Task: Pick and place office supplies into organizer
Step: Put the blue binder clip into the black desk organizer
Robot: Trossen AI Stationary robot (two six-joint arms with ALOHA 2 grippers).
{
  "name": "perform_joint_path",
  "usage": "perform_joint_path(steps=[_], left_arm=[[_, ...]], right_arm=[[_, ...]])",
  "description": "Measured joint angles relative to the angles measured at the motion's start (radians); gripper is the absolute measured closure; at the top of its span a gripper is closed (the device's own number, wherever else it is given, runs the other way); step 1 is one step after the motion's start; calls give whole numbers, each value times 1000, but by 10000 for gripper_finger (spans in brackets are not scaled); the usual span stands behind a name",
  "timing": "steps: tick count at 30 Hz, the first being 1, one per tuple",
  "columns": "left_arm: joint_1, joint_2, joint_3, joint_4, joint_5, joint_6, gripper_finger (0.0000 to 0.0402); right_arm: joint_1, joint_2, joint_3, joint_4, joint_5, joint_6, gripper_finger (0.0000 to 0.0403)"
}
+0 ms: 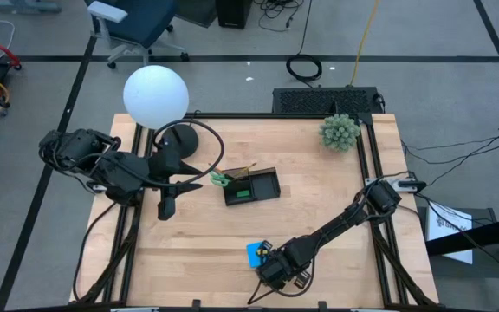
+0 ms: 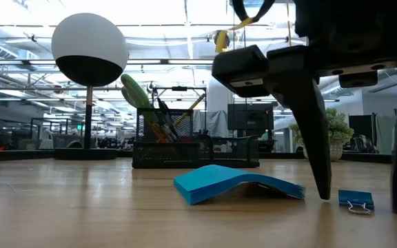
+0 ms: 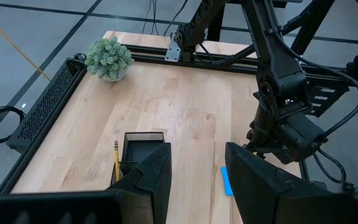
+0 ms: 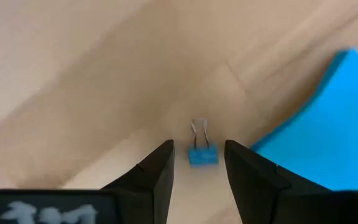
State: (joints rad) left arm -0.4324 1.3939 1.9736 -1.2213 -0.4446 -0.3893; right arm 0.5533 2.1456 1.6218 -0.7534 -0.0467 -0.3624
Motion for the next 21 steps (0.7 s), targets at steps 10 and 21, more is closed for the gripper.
perform_joint_path(steps=[10, 21], left_arm=[[0, 0, 0, 0, 0, 0, 256], [0, 0, 0, 0, 0, 0, 256]], right_arm=[[0, 0, 0, 31, -10, -7, 269], [-9, 0, 0, 9, -10, -24, 269]])
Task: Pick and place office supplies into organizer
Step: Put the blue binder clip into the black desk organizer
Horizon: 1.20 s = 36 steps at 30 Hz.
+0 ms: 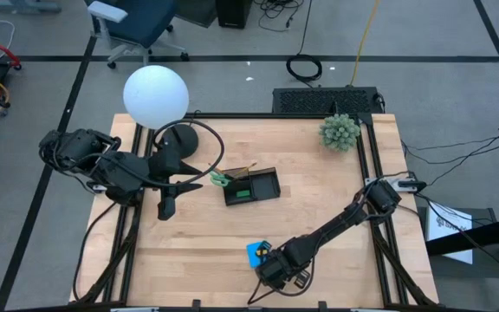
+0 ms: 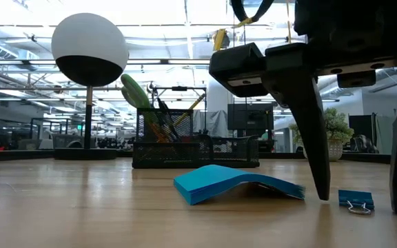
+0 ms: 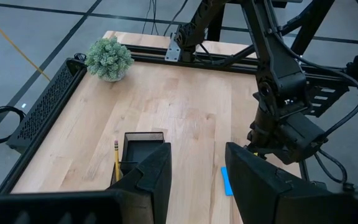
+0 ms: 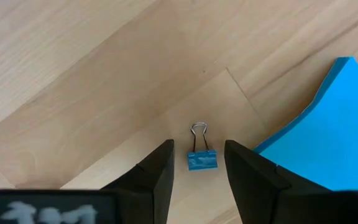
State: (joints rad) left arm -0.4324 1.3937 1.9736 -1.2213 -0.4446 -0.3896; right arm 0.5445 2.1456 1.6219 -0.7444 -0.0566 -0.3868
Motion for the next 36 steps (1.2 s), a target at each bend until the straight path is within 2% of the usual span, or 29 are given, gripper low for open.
perform_joint_path(steps=[13, 20, 36], left_arm=[[0, 0, 0, 0, 0, 0, 256], [0, 0, 0, 0, 0, 0, 256], [0, 0, 0, 0, 0, 0, 256]], right_arm=[[-20, 0, 0, -10, -1, 0, 299], [-19, 0, 0, -16, -49, 0, 300], [-17, 0, 0, -14, -50, 6, 300]])
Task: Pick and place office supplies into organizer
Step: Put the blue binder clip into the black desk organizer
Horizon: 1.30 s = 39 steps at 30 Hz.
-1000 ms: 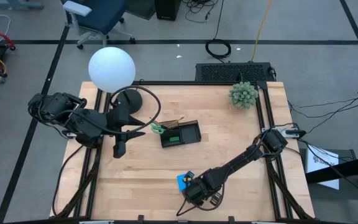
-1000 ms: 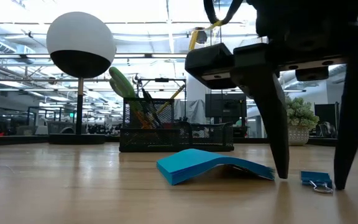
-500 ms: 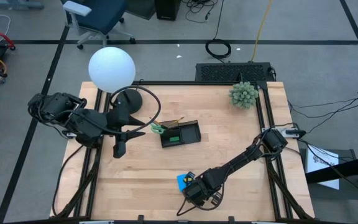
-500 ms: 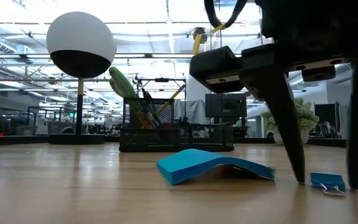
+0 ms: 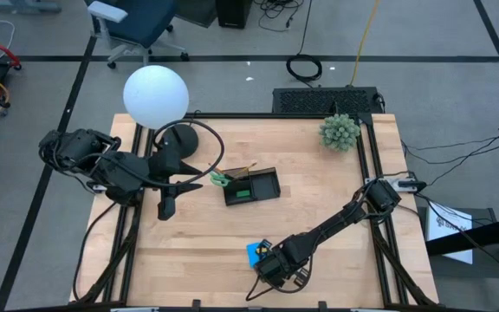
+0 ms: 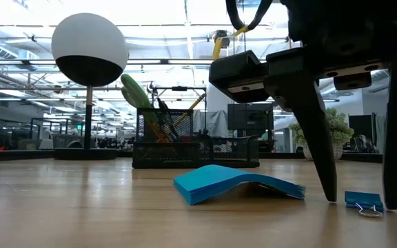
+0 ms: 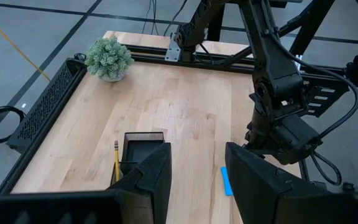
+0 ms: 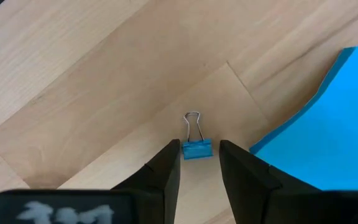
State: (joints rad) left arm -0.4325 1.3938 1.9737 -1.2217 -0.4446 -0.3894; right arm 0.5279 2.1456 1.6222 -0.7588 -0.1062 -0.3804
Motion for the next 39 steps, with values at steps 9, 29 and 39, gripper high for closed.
perform_joint_path(steps=[9, 29, 39], left_arm=[[0, 0, 0, 0, 0, 0, 256], [0, 0, 0, 0, 0, 0, 256], [0, 0, 0, 0, 0, 0, 256]], right_arm=[[1, 0, 0, 3, -2, 1, 300], [3, -5, -56, 66, -25, 48, 301], [3, -3, -56, 67, -28, 45, 354]])
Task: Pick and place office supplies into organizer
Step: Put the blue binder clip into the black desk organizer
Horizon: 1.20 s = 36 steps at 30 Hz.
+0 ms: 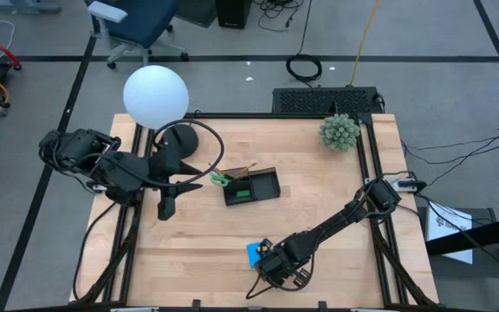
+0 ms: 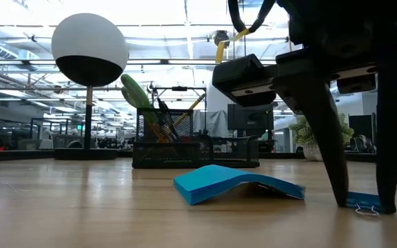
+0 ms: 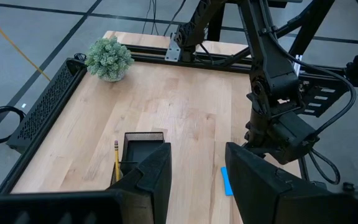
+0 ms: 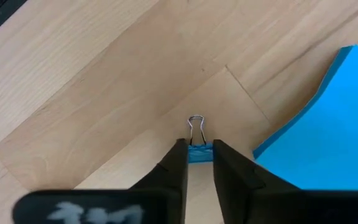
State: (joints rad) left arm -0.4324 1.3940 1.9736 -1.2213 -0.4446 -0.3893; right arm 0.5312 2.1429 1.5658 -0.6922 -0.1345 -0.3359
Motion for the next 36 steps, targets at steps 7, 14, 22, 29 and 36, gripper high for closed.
perform_joint_path(steps=[7, 14, 22, 29, 36], left_arm=[[0, 0, 0, 0, 0, 0, 256], [0, 0, 0, 0, 0, 0, 256], [0, 0, 0, 0, 0, 0, 256], [0, 0, 0, 0, 0, 0, 256], [0, 0, 0, 0, 0, 0, 256]], right_arm=[[0, 0, -1, 0, 0, 14, 357], [-2, 0, -1, 2, 0, 27, 357], [-2, 0, -2, 8, 0, 40, 359], [-4, -12, -2, 8, 3, 40, 359], [-13, -23, -4, -13, 3, 40, 358]])
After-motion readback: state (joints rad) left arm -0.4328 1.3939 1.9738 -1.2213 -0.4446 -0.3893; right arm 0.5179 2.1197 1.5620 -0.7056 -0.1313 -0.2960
